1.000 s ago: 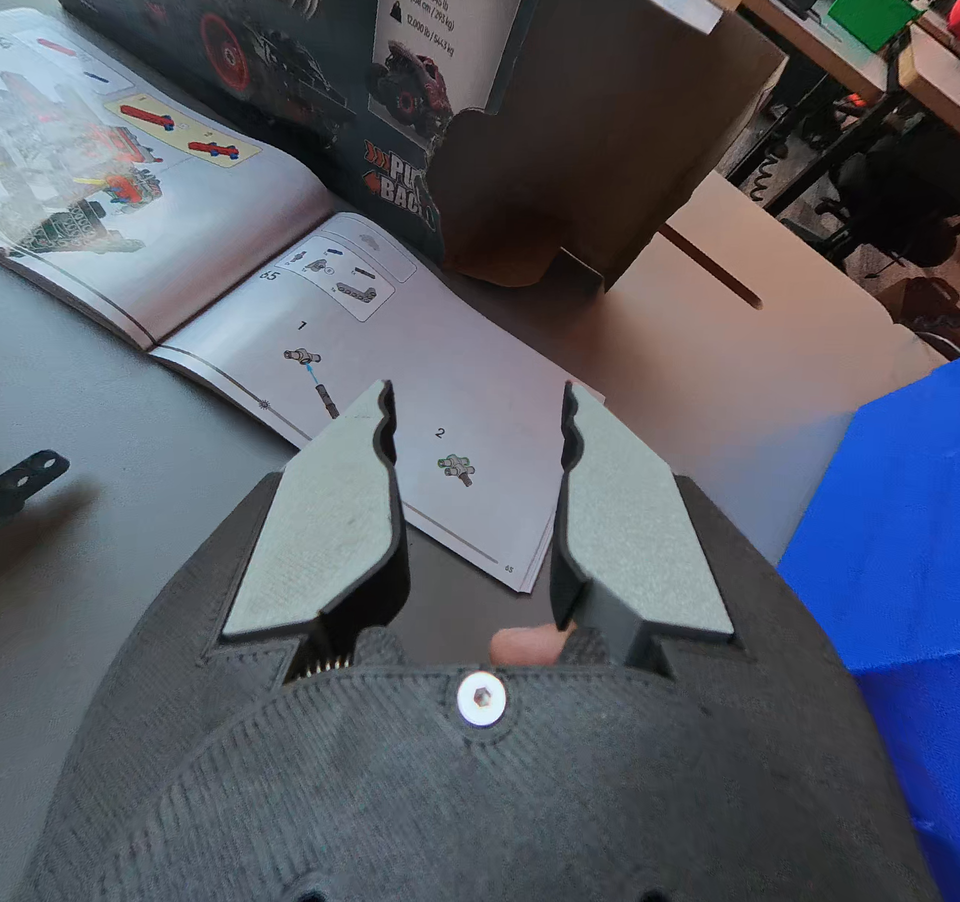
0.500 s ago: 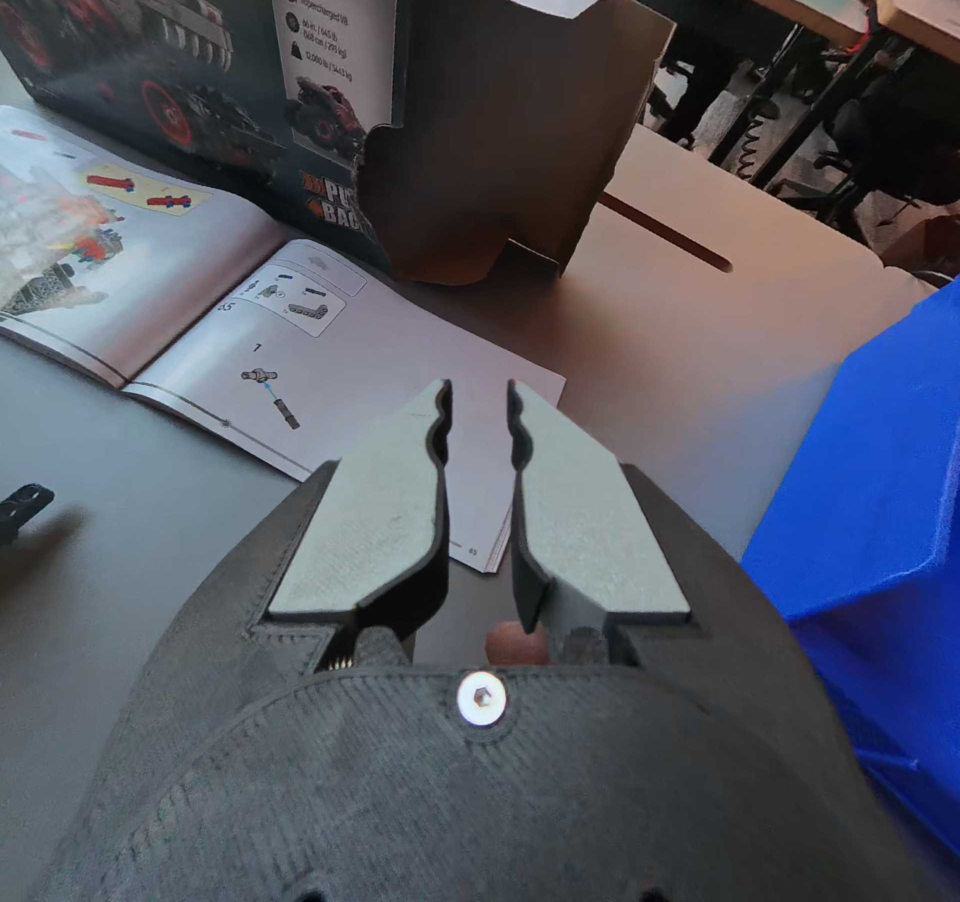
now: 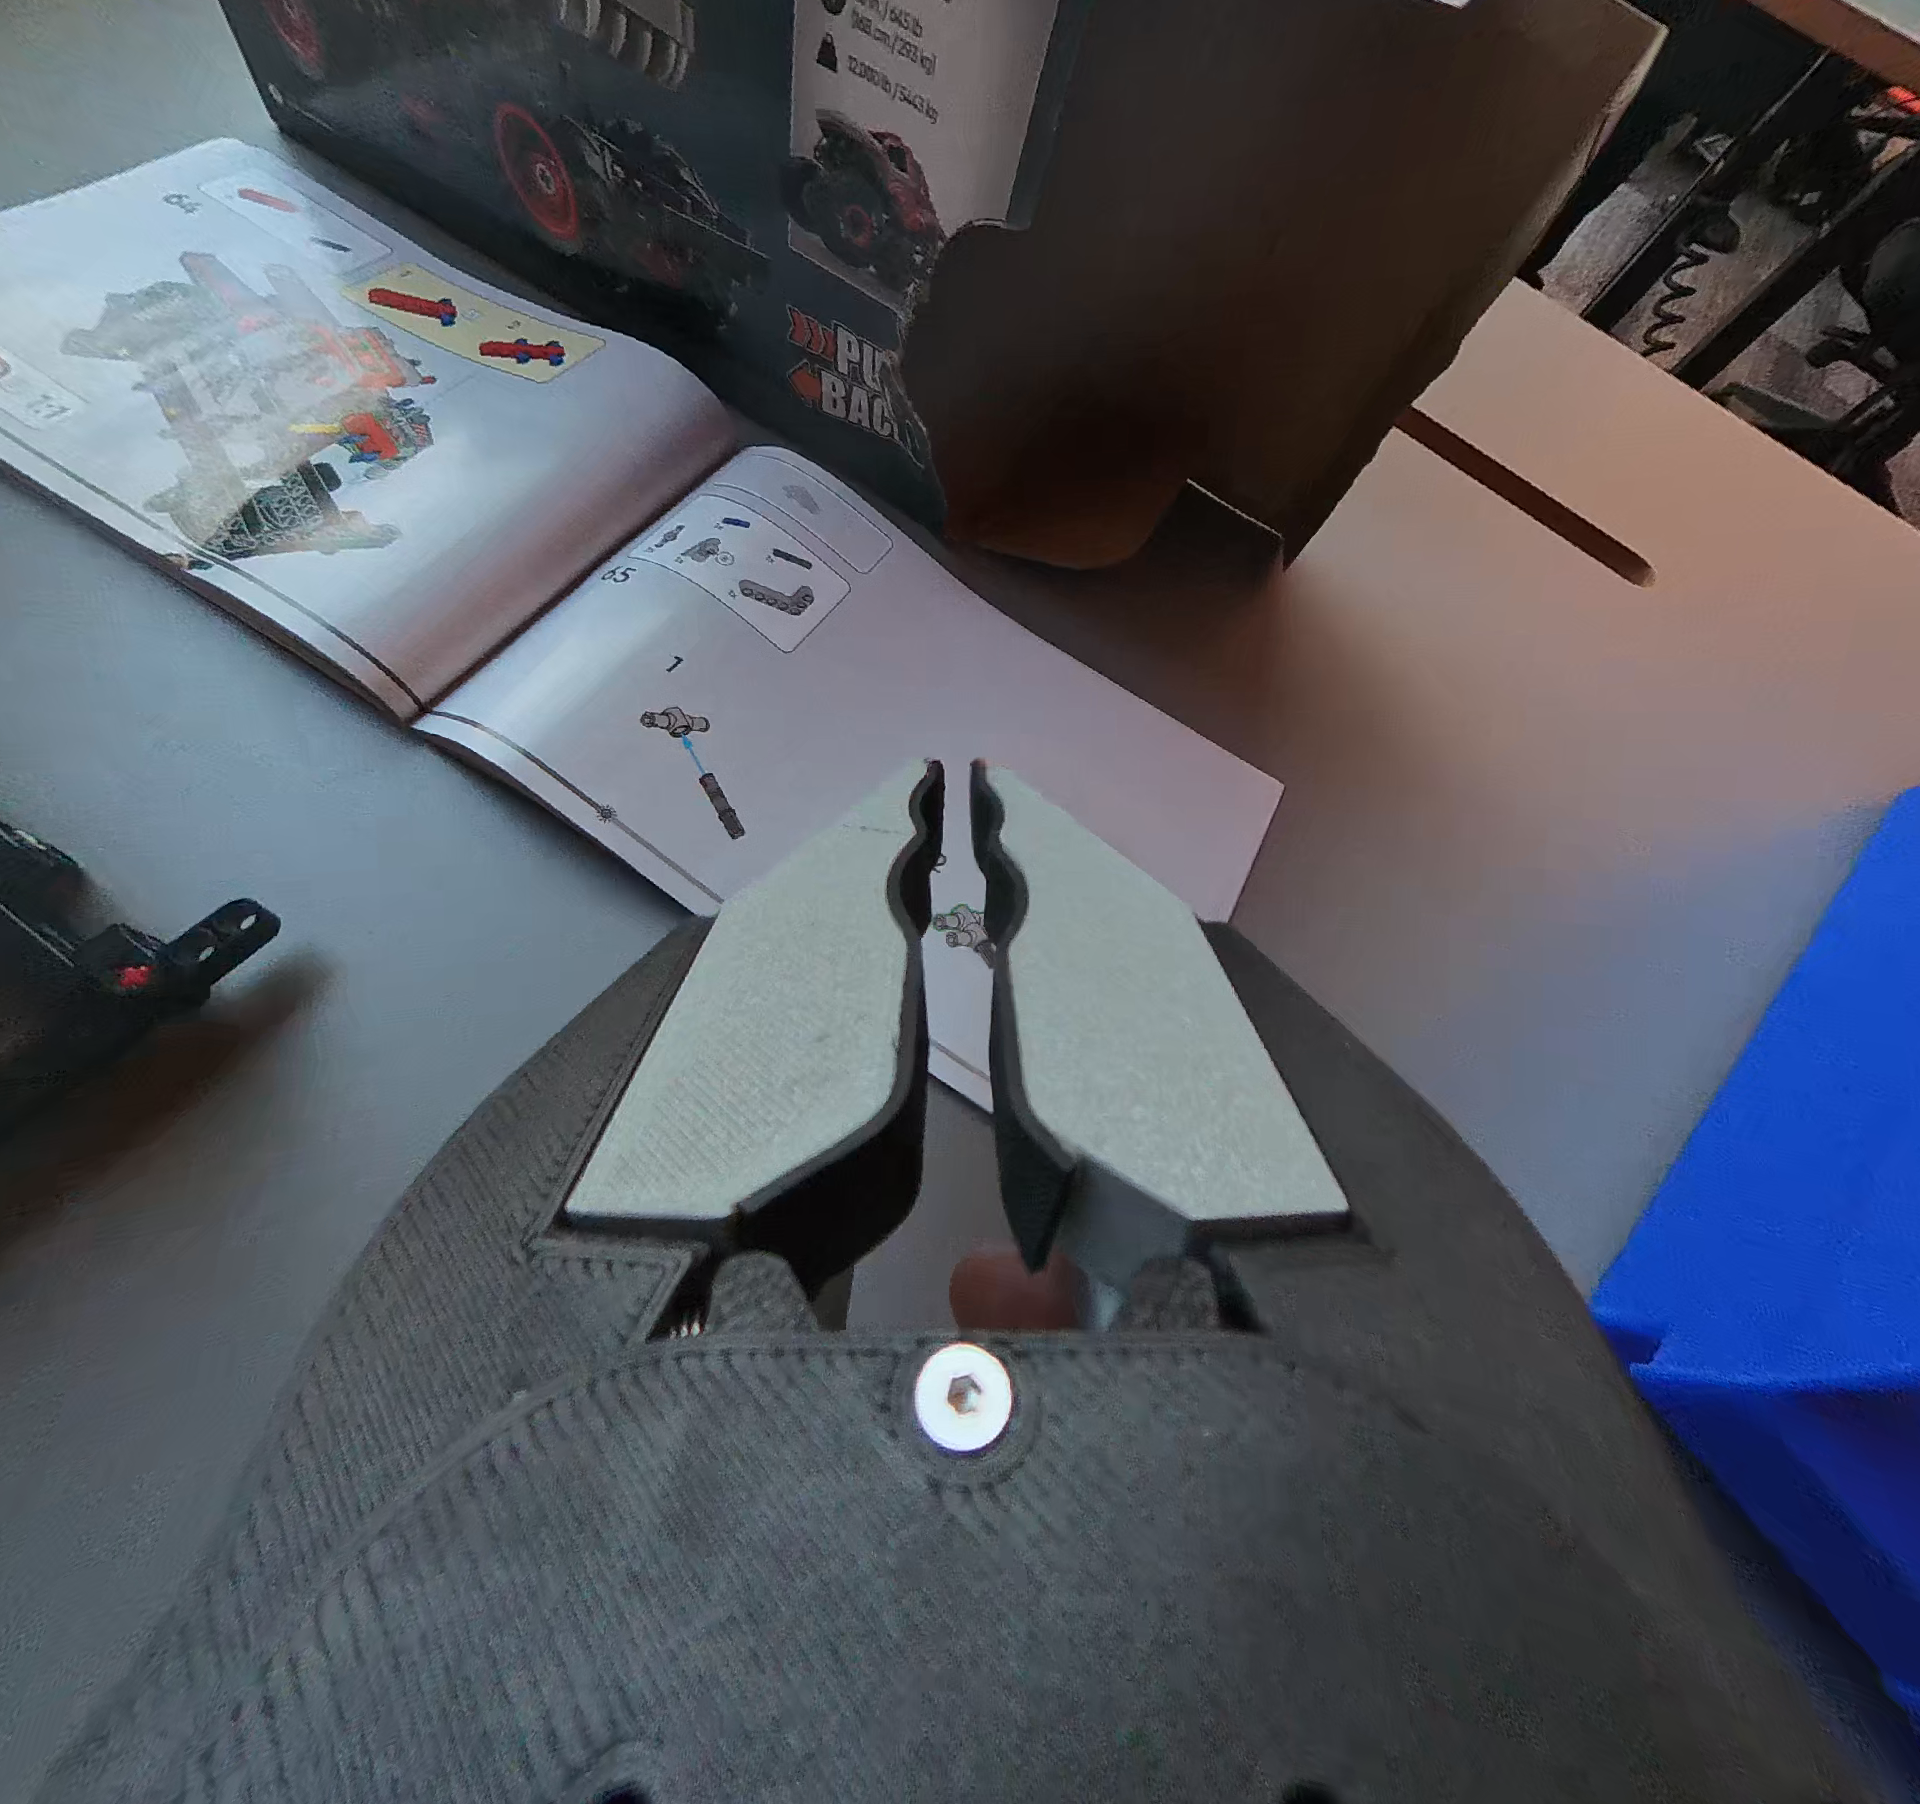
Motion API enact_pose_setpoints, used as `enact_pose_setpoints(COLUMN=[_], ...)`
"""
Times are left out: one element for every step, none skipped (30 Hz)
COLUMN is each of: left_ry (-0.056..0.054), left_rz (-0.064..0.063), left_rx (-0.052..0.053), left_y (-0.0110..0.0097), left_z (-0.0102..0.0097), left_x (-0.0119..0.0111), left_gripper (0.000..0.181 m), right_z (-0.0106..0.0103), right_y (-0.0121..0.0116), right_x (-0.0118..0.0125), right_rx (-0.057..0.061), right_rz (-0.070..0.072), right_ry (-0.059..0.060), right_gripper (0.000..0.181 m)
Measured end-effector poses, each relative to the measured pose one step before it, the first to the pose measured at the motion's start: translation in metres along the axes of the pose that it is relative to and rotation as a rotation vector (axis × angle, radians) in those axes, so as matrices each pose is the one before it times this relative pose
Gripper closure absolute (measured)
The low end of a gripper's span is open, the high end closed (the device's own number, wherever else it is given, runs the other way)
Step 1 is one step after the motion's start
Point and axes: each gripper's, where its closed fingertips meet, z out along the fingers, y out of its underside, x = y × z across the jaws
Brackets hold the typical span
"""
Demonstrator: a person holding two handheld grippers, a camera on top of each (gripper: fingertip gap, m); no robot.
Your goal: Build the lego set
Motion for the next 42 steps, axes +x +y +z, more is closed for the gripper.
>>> enact_pose_setpoints(left_ry=[0.0075, 0.011, 0.0106, 0.004, -0.0052, -0.0097, -0.0109, -0.0036, 0.0038, 0.0066, 0.0056, 0.0008, -0.0038, -0.0039, -0.002, 0.0012, -0.0016, -0.0062, -0.0084, -0.0089, -0.004, 0.009, 0.0189, 0.01, -0.0132, -0.0253, -0.0201, -0.0127, -0.013, -0.0213, -0.023, -0.0149, -0.0094, -0.0156, -0.0256, -0.0236, -0.0215, -0.0212, -0.0228, -0.0305, -0.036, -0.029], left_rz=[-0.0025, -0.0041, -0.0015, 0.004, 0.0086, 0.0118, 0.0114, 0.0097, 0.0037, -0.002, -0.0035, -0.0043, -0.006, -0.0063, -0.006, -0.0034, -0.0014, 0.0, 0.0011, -0.001, -0.0139, -0.0275, -0.0217, -0.0055, 0.0055, 0.012, 0.0144, 0.0147, 0.0136, 0.0097, 0.0046, 0.0005, 0.0028, 0.0098, 0.0131, 0.0124, 0.007, 0.0041, 0.0052, 0.0076, 0.0082, 0.0062], left_rx=[-0.0001, -0.0017, -0.0059, -0.0091, -0.006, 0.001, 0.0061, 0.0074, 0.0078, 0.009, 0.01, 0.0123, 0.0131, 0.011, 0.0085, 0.0061, 0.0018, -0.0034, -0.0029, 0.002, 0.0019, -0.0032, -0.009, -0.0045, 0.0048, 0.004, -0.0026, -0.0057, -0.0032, 0.0042, 0.0084, 0.0061, -0.0035, -0.0155, -0.0219, -0.0246, -0.0216, -0.0124, -0.0042, 0.0004, 0.0021, 0.0], left_y=[0.00056, 0.00063, 0.00114, 0.00145, 0.0007, -0.00032, -0.00107, -0.00145, -0.00156, -0.00181, -0.00203, -0.00229, -0.00197, -0.0013, -0.00081, -0.00037, 0.00031, 0.00096, 0.00065, 0.0001, 0.00056, 0.00174, 0.0021, 0.0012, -0.00035, -0.00091, -0.00097, -0.0009, -0.00117, -0.00179, -0.00161, -0.00067, 0.00094, 0.00256, 0.00337, 0.00353, 0.00248, 0.00079, -0.00078, -0.00215, -0.00272, -0.0024], left_z=[0.00095, 0.00099, 0.00089, 0.00065, 0.00023, -0.00037, -0.00079, -0.00121, -0.00144, -0.00152, -0.0017, -0.00173, -0.00174, -0.00153, -0.00123, -0.00092, -0.00047, -0.00023, -0.00047, -0.00113, -0.00245, -0.00444, -0.00648, -0.00863, -0.01014, -0.01137, -0.01191, -0.01192, -0.01156, -0.01095, -0.00977, -0.00789, -0.00592, -0.00414, -0.00275, -0.00222, -0.00226, -0.00329, -0.00428, -0.00496, -0.00472, -0.00378], left_x=[0.00179, 0.00237, 0.00211, 0.00117, -0.00025, -0.00078, -0.00103, -0.00023, 0.0006, 0.00068, 0.00016, -0.00054, -0.0013, -0.00127, -0.00102, -0.00044, -0.00088, -0.00163, -0.00203, -0.00214, -0.00126, 0.0009, 0.00255, 0.00156, -0.00175, -0.00376, -0.00313, -0.00229, -0.00211, -0.00322, -0.0035, -0.00252, -0.00218, -0.00405, -0.00657, -0.0071, -0.00721, -0.00736, -0.00821, -0.01017, -0.01217, -0.01214], left_gripper=[0.181, 0.181, 0.181, 0.181, 0.181, 0.178, 0.172, 0.166, 0.164, 0.162, 0.159, 0.157, 0.155, 0.155, 0.155, 0.155, 0.155, 0.155, 0.155, 0.155, 0.155, 0.154, 0.153, 0.151, 0.151, 0.151, 0.151, 0.151, 0.152, 0.152, 0.153, 0.153, 0.151, 0.148, 0.147, 0.145, 0.142, 0.142, 0.142, 0.142, 0.142, 0.143], right_z=[-0.00019, -0.00042, -0.00075, -0.00103, -0.00101, -0.00098, -0.00104, -0.00121, -0.0014, -0.00132, -0.00103, -0.00059, -0.00018, 0.00025, 0.00056, 0.00068, 0.00048, 0.00028, 0.00034, 0.00017, -0.00012, -0.00014, -0.00012, 0.00008, -0.00003, -0.00004, -0.00036, -0.00027, -0.0003, -0.00041, -0.00045, -0.00042, -0.00019, -0.00023, -0.00015, -0.00023, -0.00024, -0.00042, -0.00043, -0.00057, -0.00066, -0.00063], right_y=[-0.00045, -0.00068, -0.00107, -0.00141, -0.0013, -0.00102, -0.00113, -0.00163, -0.0022, -0.00225, -0.00165, -0.00099, -0.00012, 0.0007, 0.00134, 0.00108, 0.00038, 0.00007, 0.00047, 0.00051, 0.00002, -0.00008, 0.0002, 0.00035, 0.00029, -0.00021, -0.00074, -0.00098, -0.00091, -0.00078, -0.00081, -0.00083, -0.00042, -0.00019, -0.00026, -0.00022, -0.00013, 0.00002, 0.00016, 0.00013, -0.00002, -0.0003], right_x=[-0.0004, 0.00035, 0.00089, 0.0013, 0.00128, 0.00091, 0.0002, -0.00067, -0.00081, 0.00043, 0.00109, 0.00061, 0.00015, -0.00002, -0.00028, -0.00057, -0.00054, -0.00055, -0.00053, -0.00029, 0.00008, 0.00078, 0.00078, 0.00022, -0.00044, -0.00065, -0.00108, -0.00143, -0.00184, -0.00192, -0.00132, -0.00045, -0.00013, 0.00006, 0.00032, 0.00034, 0.00065, 0.00115, 0.00162, 0.00182, 0.00175, 0.0012], right_rx=[0.0028, 0.0038, 0.0061, 0.0089, 0.0077, 0.0056, 0.0055, 0.0082, 0.0127, 0.0148, 0.0117, 0.0079, 0.0038, -0.0018, -0.0056, -0.0044, 0.0007, 0.002, -0.0012, -0.0019, 0.0011, 0.0032, 0.0022, 0.0004, 0.0006, 0.0019, 0.0031, 0.0038, 0.0028, 0.002, 0.003, 0.003, 0.0006, -0.0002, 0.0006, 0.0019, 0.0025, 0.0029, 0.0028, 0.0025, 0.0036, 0.0058], right_rz=[-0.0026, -0.0025, -0.0031, -0.0004, 0.0037, 0.0064, 0.0064, 0.0042, 0.0026, 0.0038, 0.0031, 0.0005, -0.0009, -0.001, -0.0015, -0.0024, -0.0031, -0.0039, -0.0051, -0.0065, -0.0065, -0.0048, -0.0025, -0.0002, 0.0021, 0.0037, 0.0028, -0.0008, -0.0049, -0.0086, -0.0103, -0.0104, -0.01, -0.0078, -0.0043, -0.0015, 0.0002, 0.0017, 0.0033, 0.005, 0.0067, 0.008], right_ry=[0.0009, 0.0038, 0.0041, 0.0043, 0.0025, -0.0013, -0.0066, -0.0118, -0.011, -0.0017, 0.0027, 0.0001, -0.0024, -0.0026, -0.0029, -0.003, -0.0018, -0.0008, -0.0004, 0.0002, 0.0022, 0.0044, 0.0035, -0.0014, -0.0054, -0.0056, -0.0058, -0.006, -0.0056, -0.0043, 0.0004, 0.0058, 0.0064, 0.0051, 0.0041, 0.0021, 0.0012, 0.0027, 0.0037, 0.0033, 0.0023, -0.0007], right_gripper=[0.181, 0.181, 0.181, 0.181, 0.181, 0.181, 0.181, 0.181, 0.181, 0.181, 0.181, 0.181, 0.181, 0.181, 0.181, 0.181, 0.181, 0.181, 0.181, 0.181, 0.181, 0.181, 0.181, 0.181, 0.181, 0.181, 0.181, 0.181, 0.181, 0.181, 0.181, 0.181, 0.181, 0.181, 0.181, 0.181, 0.181, 0.181, 0.18, 0.178, 0.177, 0.177])
